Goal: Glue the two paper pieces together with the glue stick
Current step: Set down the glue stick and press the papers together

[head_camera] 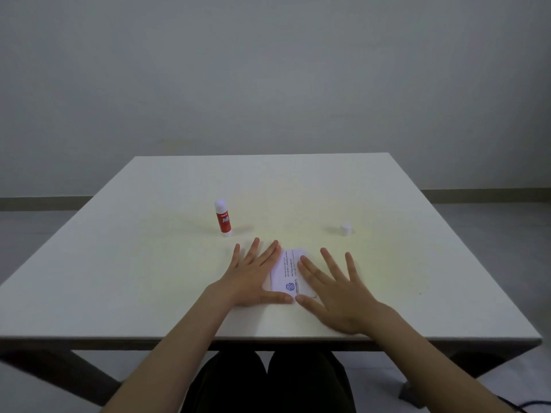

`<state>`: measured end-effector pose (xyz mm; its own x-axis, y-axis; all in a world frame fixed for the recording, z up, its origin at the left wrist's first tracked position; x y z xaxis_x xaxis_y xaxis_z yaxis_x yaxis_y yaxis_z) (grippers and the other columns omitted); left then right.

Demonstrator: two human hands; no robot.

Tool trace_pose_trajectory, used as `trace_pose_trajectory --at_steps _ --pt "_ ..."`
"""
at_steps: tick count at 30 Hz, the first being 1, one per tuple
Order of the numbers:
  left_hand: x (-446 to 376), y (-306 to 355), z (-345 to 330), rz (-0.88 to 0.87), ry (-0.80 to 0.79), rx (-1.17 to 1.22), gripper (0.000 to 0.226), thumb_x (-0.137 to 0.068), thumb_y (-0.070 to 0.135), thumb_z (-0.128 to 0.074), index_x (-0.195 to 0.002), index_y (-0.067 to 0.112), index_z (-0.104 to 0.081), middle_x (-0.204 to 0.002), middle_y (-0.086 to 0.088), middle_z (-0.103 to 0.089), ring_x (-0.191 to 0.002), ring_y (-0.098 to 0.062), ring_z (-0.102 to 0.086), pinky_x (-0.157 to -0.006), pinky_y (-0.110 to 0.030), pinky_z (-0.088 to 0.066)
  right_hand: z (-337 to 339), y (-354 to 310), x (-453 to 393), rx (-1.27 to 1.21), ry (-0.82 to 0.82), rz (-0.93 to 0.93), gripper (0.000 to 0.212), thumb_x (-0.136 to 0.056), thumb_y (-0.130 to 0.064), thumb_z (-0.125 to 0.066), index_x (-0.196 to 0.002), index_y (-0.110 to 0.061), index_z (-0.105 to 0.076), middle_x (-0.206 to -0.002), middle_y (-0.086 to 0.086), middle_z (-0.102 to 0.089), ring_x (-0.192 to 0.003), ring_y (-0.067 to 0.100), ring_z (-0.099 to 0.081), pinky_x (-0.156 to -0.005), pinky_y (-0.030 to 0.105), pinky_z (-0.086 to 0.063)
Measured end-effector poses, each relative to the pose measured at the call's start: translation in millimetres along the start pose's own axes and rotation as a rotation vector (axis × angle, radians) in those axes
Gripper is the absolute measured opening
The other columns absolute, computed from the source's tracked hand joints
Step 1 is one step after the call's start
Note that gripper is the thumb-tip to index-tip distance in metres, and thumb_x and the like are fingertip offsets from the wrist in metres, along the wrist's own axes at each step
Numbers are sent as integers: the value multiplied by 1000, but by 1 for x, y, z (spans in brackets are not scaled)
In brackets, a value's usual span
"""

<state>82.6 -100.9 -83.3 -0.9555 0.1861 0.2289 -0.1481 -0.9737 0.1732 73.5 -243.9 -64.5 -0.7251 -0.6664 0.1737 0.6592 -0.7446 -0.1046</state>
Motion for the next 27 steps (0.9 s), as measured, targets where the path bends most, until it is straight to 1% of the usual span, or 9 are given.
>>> trace_pose_trajectory --at_steps 3,5,7,10,14,17,21,24,27 --pt "0 -1 0 -2 9 -6 114 -67 85 -36 -148 24 16 -158 12 21 -143 -20 27 -113 -52 19 -12 -16 23 -9 0 128 79 -78 -74 4 -146 -36 15 -153 -24 22 -138 16 37 -109 51 30" --pt "0 -1 -1 -5 10 1 115 -67 85 -36 -148 24 16 -158 12 21 -143 -20 27 -112 -52 19 -15 -14 31 -40 -70 173 75 -78 -74 5 -145 -41 16 -152 -28 21 -136 13 39 -107 49 32" --pt "0 -1 -2 -6 9 26 115 -66 85 -37 -148 25 17 -158 13 21 -143 -19 28 -112 -52 20 -9 -4 28 -131 -139 156 68 -82 -71 3 -145 -45 9 -149 -34 15 -136 11 38 -107 49 32" --pt "0 0 -1 -7 11 40 113 -67 85 -32 -148 24 16 -158 13 21 -143 -20 28 -114 -54 18 14 2 4 -223 -67 121 65 -85 -67 1 -146 -45 -2 -143 -38 8 -138 8 35 -106 47 33" --pt "0 2 -2 -13 -47 54 104 -76 79 -30 -148 22 17 -157 12 23 -142 -20 29 -115 -55 16 1 -22 -20 -69 -69 181 60 -92 -60 -4 -147 -38 8 -154 -26 11 -141 16 30 -108 54 29" --pt "0 -1 0 -35 -112 67 100 -81 72 -35 -147 22 20 -157 10 25 -142 -20 30 -115 -54 16 -5 -24 -22 -32 4 183 62 -90 -61 -3 -146 -38 13 -152 -26 19 -141 18 31 -110 55 26" --pt "1 -2 2 -78 -174 68 97 -84 67 -39 -147 24 21 -156 10 26 -142 -19 30 -116 -51 16 -7 -23 -24 18 16 201 64 -87 -64 1 -144 -40 16 -149 -27 22 -137 18 38 -105 53 32" --pt "1 -4 3 -65 -151 71 101 -81 69 -43 -148 25 18 -157 11 24 -143 -17 28 -116 -49 15 -3 -6 -34 22 -13 149 57 -91 -59 -1 -143 -43 16 -150 -29 20 -137 21 37 -105 53 32" --pt "2 -3 3 -57 -129 96 104 -79 70 -45 -148 25 18 -157 13 23 -142 -16 29 -116 -48 17 10 18 -42 28 -17 8 57 -96 -53 -8 -147 -37 13 -156 -22 16 -140 23 33 -109 56 27"
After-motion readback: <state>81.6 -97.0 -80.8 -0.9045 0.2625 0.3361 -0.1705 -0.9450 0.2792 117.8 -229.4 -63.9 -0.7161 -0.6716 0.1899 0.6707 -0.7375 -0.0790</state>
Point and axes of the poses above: each hand's wrist, its own x-axis away from the middle knuckle, its own z-axis out of the back of the hand, y = z × x, the point moved 9 cm from there along -x, towards the middle knuckle
